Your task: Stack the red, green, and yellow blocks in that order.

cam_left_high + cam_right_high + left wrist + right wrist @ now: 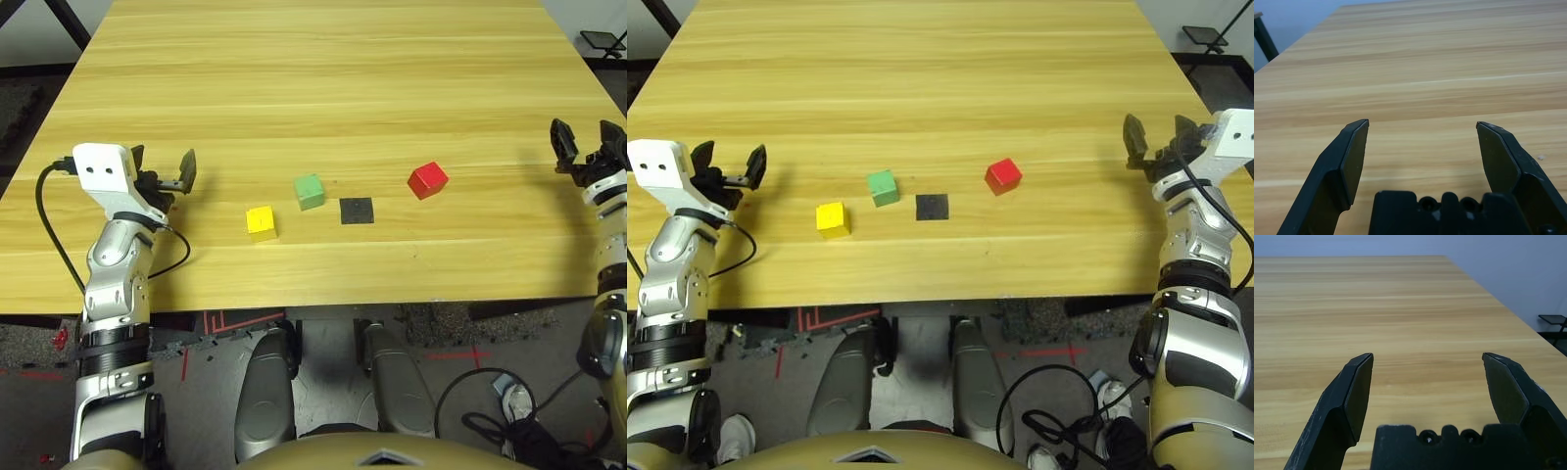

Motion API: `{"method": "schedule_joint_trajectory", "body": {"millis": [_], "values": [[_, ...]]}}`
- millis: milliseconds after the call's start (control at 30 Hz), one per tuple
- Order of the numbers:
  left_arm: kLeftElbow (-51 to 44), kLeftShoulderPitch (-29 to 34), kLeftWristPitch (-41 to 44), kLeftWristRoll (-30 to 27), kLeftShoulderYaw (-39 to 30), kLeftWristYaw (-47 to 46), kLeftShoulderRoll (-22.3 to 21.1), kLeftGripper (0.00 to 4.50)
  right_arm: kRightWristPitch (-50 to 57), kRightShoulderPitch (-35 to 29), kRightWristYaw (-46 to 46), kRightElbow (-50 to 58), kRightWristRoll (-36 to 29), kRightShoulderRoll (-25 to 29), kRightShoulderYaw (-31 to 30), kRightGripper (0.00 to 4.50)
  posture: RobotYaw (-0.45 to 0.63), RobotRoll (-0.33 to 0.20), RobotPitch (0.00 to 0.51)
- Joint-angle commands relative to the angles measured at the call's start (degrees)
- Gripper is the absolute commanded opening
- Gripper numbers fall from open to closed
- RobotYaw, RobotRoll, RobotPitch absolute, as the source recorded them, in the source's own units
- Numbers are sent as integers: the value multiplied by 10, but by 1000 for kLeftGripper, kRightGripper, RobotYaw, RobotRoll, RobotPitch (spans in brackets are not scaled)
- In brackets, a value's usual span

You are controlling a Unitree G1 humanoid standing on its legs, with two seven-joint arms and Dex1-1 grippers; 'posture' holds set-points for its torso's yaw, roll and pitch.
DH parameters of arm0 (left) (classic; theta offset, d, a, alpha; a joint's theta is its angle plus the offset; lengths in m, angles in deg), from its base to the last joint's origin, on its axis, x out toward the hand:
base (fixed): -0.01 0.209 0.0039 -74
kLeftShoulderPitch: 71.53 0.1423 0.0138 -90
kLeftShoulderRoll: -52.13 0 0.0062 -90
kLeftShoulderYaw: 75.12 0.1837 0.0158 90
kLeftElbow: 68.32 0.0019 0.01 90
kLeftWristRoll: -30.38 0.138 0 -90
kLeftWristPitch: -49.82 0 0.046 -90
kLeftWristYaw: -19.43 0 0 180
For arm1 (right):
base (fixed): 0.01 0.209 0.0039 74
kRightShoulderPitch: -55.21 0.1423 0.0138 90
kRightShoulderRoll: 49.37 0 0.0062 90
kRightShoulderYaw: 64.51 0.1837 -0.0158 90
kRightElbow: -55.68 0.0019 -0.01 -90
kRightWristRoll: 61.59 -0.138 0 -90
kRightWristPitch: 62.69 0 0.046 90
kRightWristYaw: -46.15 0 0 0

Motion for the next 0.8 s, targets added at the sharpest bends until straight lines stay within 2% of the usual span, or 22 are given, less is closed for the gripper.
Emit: {"method": "schedule_joint_trajectory", "body": {"millis": [33,133,233,300,467,567,633,800], "values": [[6,7,-2,-3,-7,-2,-1,4475,-11,-9,-1,-19,2,13,12,4500,27,-75,231],[21,8,-10,-8,-3,4,10,4475,-13,-18,2,-16,3,13,13,4500,23,-72,239],[1,-11,38,-39,8,54,-18,4475,34,1,53,23,2,23,-11,4500,17,-69,249],[-6,-37,86,-71,18,114,-53,4475,89,16,128,63,11,39,-51,4500,28,-76,255],[-35,-107,170,-125,75,307,-181,4475,176,62,376,126,50,105,-177,4500,68,-88,234],[-65,-139,228,-161,108,387,-226,4475,168,116,496,98,87,119,-239,4500,74,-82,227],[-88,-158,275,-182,128,412,-240,4475,140,154,550,68,117,117,-271,4500,83,-82,226],[-136,-179,346,-196,171,431,-249,4475,41,239,597,-15,191,92,-332,4500,119,-80,220]]}}
